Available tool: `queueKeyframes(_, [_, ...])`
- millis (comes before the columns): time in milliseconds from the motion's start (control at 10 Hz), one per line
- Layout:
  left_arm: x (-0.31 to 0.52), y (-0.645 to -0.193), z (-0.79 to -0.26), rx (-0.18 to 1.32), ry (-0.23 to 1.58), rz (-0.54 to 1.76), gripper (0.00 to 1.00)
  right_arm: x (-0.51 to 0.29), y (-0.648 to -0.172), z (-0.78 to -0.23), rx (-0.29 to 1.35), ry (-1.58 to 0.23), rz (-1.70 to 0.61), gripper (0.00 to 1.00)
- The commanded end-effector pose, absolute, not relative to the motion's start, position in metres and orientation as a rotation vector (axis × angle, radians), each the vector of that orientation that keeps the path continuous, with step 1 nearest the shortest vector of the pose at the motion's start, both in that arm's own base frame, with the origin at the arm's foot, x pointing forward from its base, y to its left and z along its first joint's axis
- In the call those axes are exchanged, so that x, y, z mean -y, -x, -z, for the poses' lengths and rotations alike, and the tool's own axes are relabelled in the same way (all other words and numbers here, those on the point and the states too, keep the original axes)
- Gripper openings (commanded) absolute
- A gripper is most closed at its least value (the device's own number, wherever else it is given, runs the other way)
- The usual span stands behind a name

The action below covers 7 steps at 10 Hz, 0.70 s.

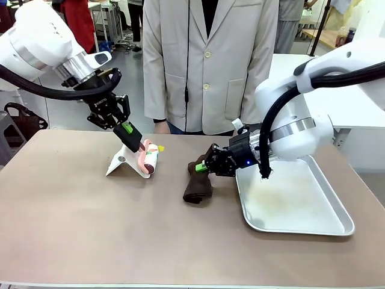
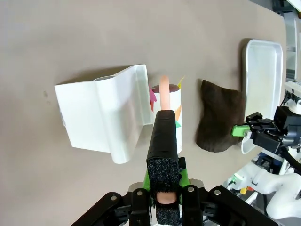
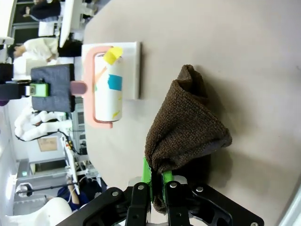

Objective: Clean the surface of the table.
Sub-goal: Return the Lint Roller and towel to their original positions.

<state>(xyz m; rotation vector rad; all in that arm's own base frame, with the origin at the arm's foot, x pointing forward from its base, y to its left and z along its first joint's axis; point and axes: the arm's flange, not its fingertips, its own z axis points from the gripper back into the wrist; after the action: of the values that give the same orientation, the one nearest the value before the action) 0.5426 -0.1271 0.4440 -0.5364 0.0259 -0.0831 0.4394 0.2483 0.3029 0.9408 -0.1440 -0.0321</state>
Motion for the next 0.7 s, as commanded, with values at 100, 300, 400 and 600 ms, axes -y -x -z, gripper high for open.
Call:
queueKeyframes(100, [0.137, -0.55, -0.438, -0.016, 0.482, 0.056, 0.22, -0.25, -0.446, -0.295, 0.087, -0.825, 0.045, 0.1])
queueKeyframes(300, [0.139, -0.554, -0.433, -0.01, 0.483, 0.05, 0.22, -0.251, -0.452, -0.29, 0.102, -0.804, 0.056, 0.1])
queueKeyframes(400, [0.141, -0.555, -0.43, -0.003, 0.462, 0.041, 0.22, -0.251, -0.455, -0.289, 0.147, -0.817, 0.059, 0.1])
queueKeyframes(600, [0.14, -0.558, -0.428, -0.008, 0.454, 0.044, 0.22, -0.242, -0.442, -0.283, 0.105, -0.832, 0.035, 0.1])
